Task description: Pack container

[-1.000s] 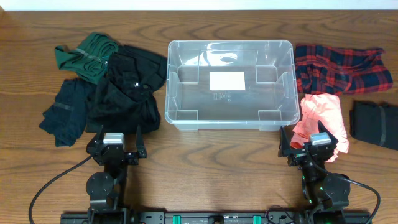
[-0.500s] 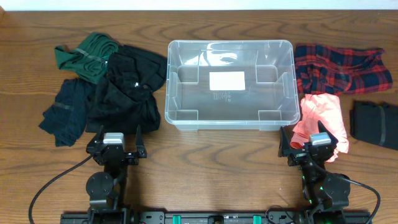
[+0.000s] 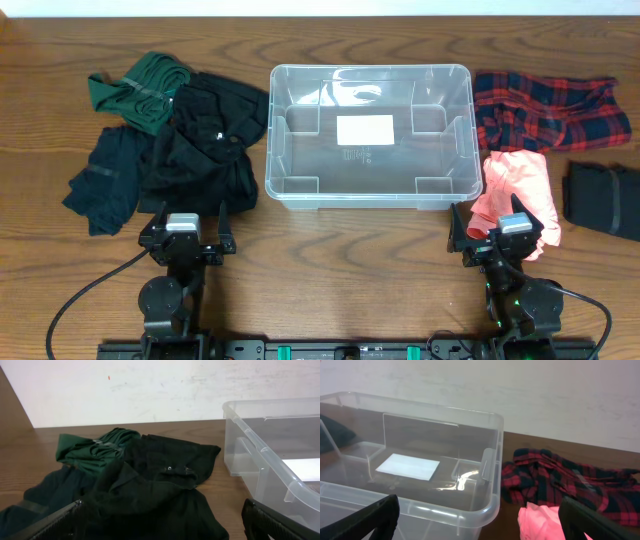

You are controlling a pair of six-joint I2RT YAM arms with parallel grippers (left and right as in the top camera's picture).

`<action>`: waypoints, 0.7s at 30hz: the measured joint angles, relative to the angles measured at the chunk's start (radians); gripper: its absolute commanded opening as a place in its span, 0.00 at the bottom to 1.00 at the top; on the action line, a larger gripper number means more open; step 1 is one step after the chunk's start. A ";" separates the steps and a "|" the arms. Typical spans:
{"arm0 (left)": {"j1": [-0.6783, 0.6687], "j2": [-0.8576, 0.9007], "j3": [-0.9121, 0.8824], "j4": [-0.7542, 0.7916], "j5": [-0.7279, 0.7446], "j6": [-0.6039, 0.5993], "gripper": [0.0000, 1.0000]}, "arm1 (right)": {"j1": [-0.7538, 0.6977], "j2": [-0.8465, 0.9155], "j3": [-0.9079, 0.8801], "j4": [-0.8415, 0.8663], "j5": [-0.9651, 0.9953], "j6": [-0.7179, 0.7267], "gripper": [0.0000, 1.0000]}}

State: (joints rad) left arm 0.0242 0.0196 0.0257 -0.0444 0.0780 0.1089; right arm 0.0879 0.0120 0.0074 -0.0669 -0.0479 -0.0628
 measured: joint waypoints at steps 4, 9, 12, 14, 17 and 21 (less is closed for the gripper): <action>0.000 0.000 0.000 0.000 0.000 0.000 0.98 | 0.000 0.000 0.000 0.000 0.000 0.000 0.99; 0.000 0.000 0.000 0.000 0.000 0.000 0.98 | 0.000 0.000 0.000 0.000 0.000 0.000 0.99; 0.000 0.000 0.000 0.006 0.000 0.000 0.98 | 0.000 0.000 0.000 0.000 0.000 0.000 0.99; 0.000 0.000 0.000 0.010 0.002 0.000 0.98 | 0.000 0.000 0.000 0.000 0.000 0.000 0.99; 0.000 0.000 -0.001 0.019 0.001 0.005 0.98 | 0.000 0.000 0.000 0.000 0.000 0.000 0.99; 0.000 0.002 -0.003 0.077 0.029 0.018 0.98 | 0.000 0.000 0.000 0.000 0.000 0.000 0.99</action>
State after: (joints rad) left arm 0.0242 0.0212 0.0223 0.0330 0.1066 0.1268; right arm 0.0879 0.0120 0.0074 -0.0669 -0.0479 -0.0628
